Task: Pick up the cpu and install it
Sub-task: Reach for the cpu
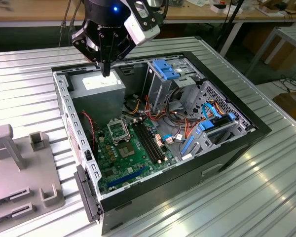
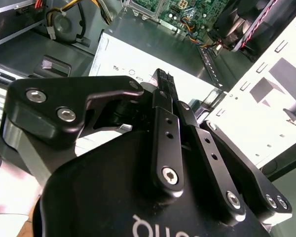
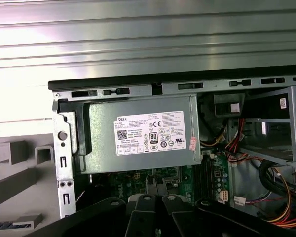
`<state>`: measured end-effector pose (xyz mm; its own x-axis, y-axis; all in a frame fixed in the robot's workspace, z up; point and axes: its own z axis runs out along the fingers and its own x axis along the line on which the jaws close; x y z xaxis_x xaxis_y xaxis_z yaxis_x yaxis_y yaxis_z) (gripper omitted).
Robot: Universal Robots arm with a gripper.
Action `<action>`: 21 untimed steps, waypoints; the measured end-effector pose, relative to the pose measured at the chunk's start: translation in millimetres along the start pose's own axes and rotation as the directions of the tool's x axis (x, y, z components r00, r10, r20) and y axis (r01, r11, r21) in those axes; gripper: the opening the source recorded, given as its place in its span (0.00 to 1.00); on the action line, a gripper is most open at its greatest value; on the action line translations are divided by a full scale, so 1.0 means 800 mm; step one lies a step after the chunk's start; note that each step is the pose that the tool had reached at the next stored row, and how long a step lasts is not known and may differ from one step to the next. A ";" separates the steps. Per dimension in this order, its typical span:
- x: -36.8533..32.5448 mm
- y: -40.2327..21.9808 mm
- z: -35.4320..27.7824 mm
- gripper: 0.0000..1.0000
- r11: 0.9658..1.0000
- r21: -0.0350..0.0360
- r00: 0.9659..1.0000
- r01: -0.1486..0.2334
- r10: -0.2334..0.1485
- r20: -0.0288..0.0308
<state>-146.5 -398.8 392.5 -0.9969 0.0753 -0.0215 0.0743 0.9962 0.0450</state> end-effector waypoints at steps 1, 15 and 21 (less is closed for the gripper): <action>0.0017 -0.0002 0.0000 0.11 1.000 0.000 1.000 0.000 0.000 0.000; 0.0124 -0.0009 0.0002 0.11 1.000 0.000 1.000 0.000 0.000 -0.002; 0.0164 -0.0013 0.0003 0.11 1.000 0.000 1.000 0.000 0.000 -0.003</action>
<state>-159.7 -398.8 391.9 -0.9970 0.0753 -0.0186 0.0744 0.9962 0.0447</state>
